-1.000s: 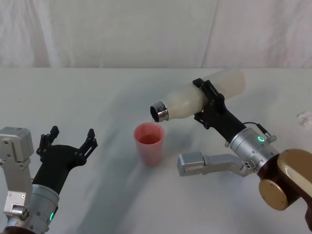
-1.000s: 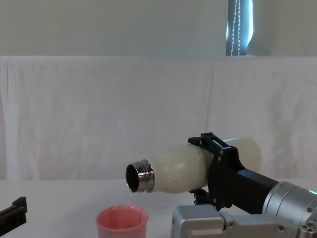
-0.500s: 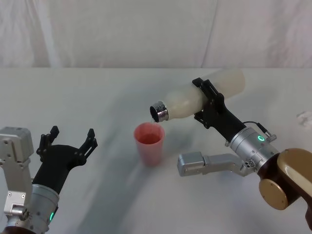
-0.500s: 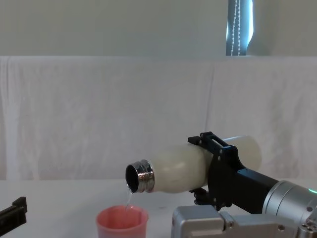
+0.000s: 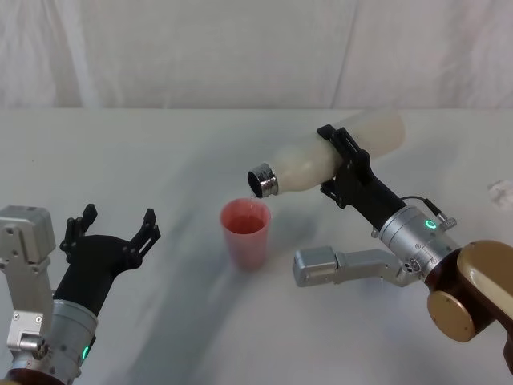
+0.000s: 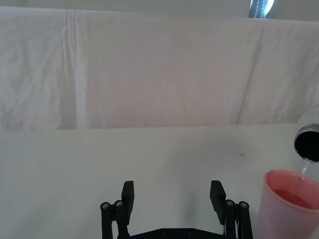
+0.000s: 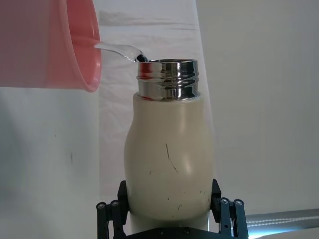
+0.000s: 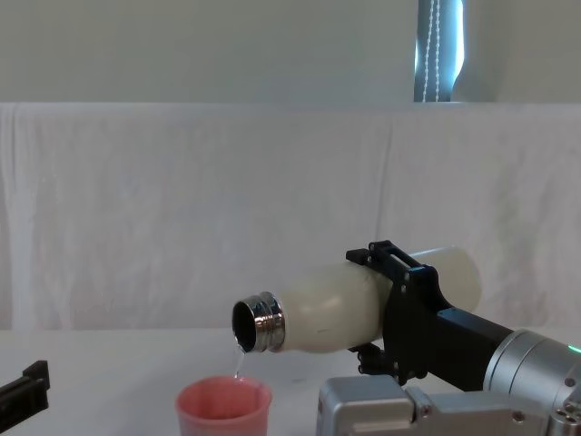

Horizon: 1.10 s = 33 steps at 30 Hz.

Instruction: Grasp the thermos with one hand and pour water into the cup lid.

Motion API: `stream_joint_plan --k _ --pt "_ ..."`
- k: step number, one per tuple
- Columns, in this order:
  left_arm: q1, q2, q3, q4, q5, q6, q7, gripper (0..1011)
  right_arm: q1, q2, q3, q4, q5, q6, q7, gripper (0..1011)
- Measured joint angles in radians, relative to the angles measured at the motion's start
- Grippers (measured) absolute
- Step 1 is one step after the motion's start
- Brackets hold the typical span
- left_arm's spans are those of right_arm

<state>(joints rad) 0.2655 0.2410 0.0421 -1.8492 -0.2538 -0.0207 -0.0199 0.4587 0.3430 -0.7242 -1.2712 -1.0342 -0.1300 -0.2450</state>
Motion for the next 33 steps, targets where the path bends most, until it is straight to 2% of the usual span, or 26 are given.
stream_joint_plan --k 19,33 --pt "0.000 0.000 0.000 0.000 0.000 0.000 0.000 1001 -0.003 0.000 0.001 -0.004 0.001 0.001 0.002 959" --pt "0.000 0.000 0.000 0.000 0.000 0.000 0.000 1001 -0.028 -0.008 0.023 -0.037 0.054 -0.010 0.032 959"
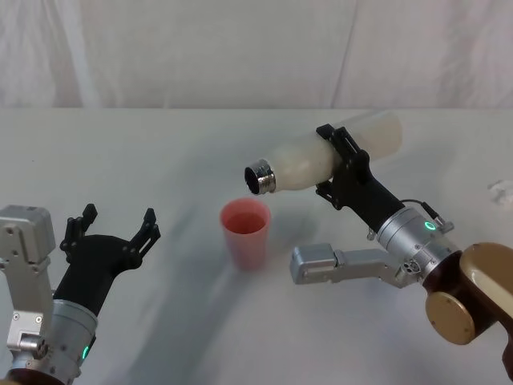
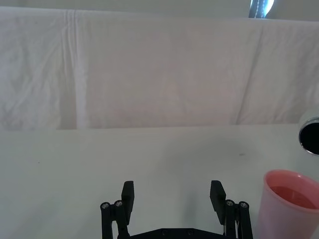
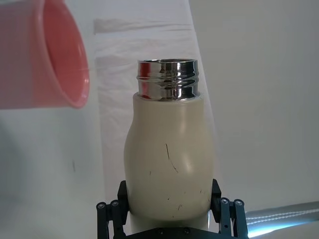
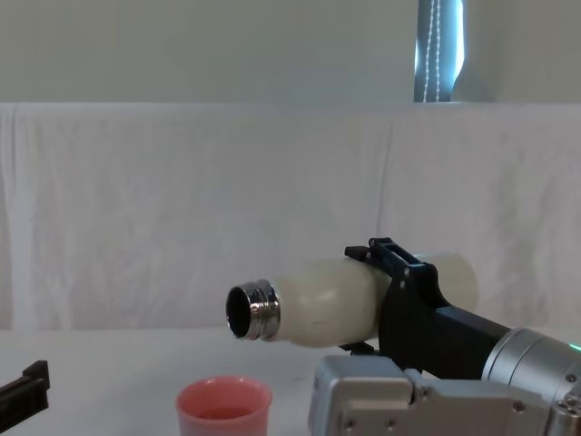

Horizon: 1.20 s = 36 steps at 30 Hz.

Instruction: Grasp the thermos with one hand and pour water into the cup lid.

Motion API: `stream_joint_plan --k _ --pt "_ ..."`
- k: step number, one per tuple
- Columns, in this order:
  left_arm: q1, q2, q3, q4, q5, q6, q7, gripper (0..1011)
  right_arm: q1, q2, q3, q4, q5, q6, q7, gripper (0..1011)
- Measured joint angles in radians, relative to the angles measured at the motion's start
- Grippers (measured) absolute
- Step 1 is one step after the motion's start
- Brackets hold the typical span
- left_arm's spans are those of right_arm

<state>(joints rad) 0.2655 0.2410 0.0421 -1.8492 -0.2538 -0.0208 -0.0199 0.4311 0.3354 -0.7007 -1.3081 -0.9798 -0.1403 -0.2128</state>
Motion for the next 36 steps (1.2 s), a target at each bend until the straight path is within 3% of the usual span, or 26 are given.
stream_joint_plan --k 19,36 --pt "0.000 0.000 0.000 0.000 0.000 0.000 0.000 1001 -0.073 -0.008 0.077 -0.097 0.139 -0.032 0.068 959" --pt "0.000 0.000 0.000 0.000 0.000 0.000 0.000 1001 -0.145 -0.039 0.184 -0.193 0.296 -0.037 0.150 959"
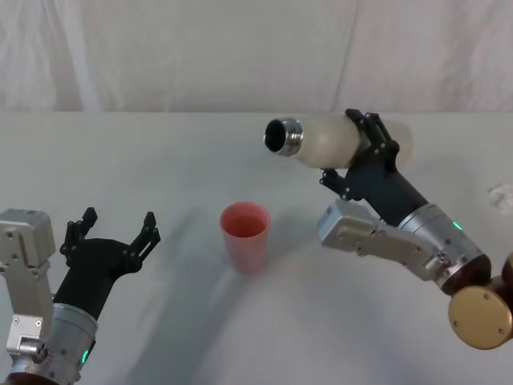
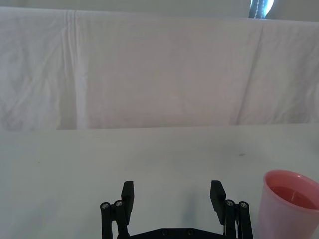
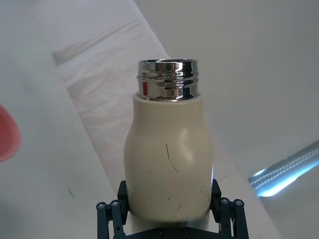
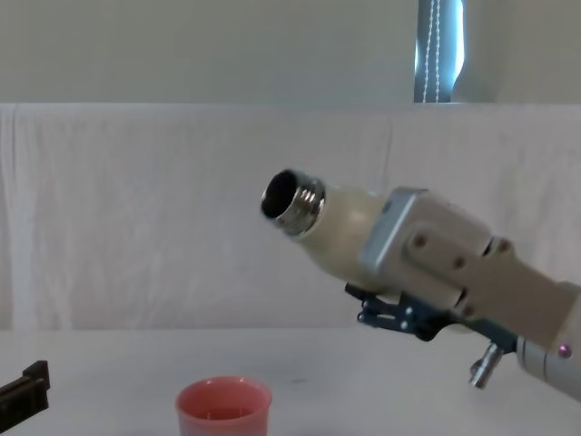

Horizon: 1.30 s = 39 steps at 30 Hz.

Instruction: Grasp the thermos with one hand and pour water into the cup lid.

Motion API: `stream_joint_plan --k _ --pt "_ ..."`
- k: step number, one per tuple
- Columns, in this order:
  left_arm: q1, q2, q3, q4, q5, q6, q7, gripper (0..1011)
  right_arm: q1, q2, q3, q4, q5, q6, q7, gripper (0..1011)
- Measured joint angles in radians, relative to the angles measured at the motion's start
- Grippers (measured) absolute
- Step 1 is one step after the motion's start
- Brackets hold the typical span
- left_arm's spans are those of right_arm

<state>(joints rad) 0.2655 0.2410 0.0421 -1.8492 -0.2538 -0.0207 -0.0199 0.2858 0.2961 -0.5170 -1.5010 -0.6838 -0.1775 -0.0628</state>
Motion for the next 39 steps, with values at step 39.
stream_joint_plan --k 39 --pt "0.000 0.000 0.000 0.000 0.000 0.000 0.000 1001 -0.103 -0.164 0.314 -0.012 0.682 0.088 0.261 959"
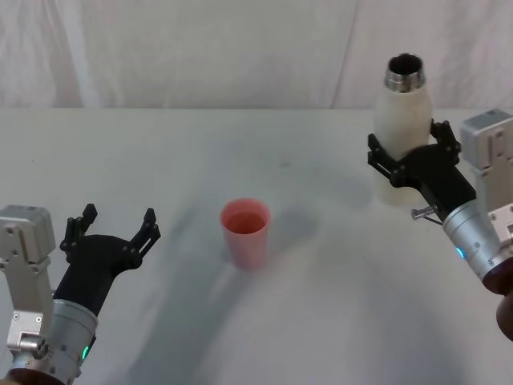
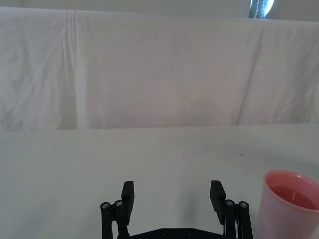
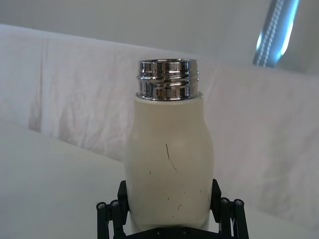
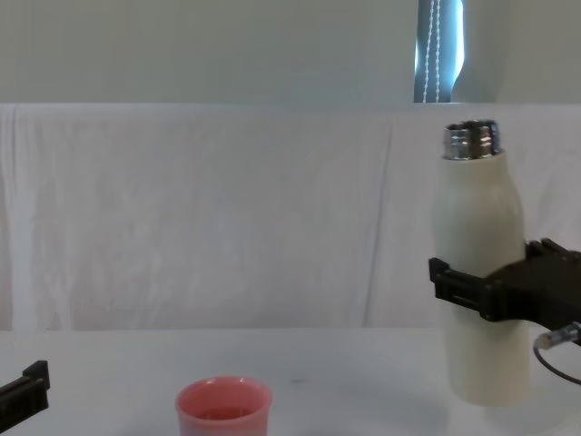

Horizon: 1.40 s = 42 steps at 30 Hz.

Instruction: Grasp the thermos with one hand and pour water into the cup lid.

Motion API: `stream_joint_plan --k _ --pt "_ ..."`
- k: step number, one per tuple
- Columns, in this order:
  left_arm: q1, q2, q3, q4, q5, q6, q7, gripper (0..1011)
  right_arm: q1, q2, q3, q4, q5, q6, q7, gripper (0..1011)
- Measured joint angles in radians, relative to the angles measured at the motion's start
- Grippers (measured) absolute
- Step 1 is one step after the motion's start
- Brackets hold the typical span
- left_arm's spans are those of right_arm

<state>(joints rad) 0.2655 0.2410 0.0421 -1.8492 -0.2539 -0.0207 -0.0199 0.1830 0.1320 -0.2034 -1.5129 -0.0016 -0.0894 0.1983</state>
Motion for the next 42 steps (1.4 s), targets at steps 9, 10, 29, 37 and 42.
stream_joint_plan --k 9,10,29,37,42 --pt "0.000 0.000 0.000 0.000 0.000 0.000 0.000 1001 -0.017 -0.004 0.032 0.004 0.072 0.039 0.001 959" --pt "0.000 0.000 0.000 0.000 0.000 0.000 0.000 1001 -0.019 -0.004 0.035 0.004 0.076 0.042 0.000 959" --pt "0.000 0.000 0.000 0.000 0.000 0.000 0.000 1001 -0.034 -0.017 0.071 0.027 0.135 0.063 -0.037 959" --pt "0.000 0.000 0.000 0.000 0.000 0.000 0.000 1001 -0.034 -0.022 0.073 0.051 0.149 0.030 -0.035 959" --pt "0.000 0.000 0.000 0.000 0.000 0.000 0.000 1001 -0.033 -0.022 0.072 0.063 0.150 0.014 -0.033 959"
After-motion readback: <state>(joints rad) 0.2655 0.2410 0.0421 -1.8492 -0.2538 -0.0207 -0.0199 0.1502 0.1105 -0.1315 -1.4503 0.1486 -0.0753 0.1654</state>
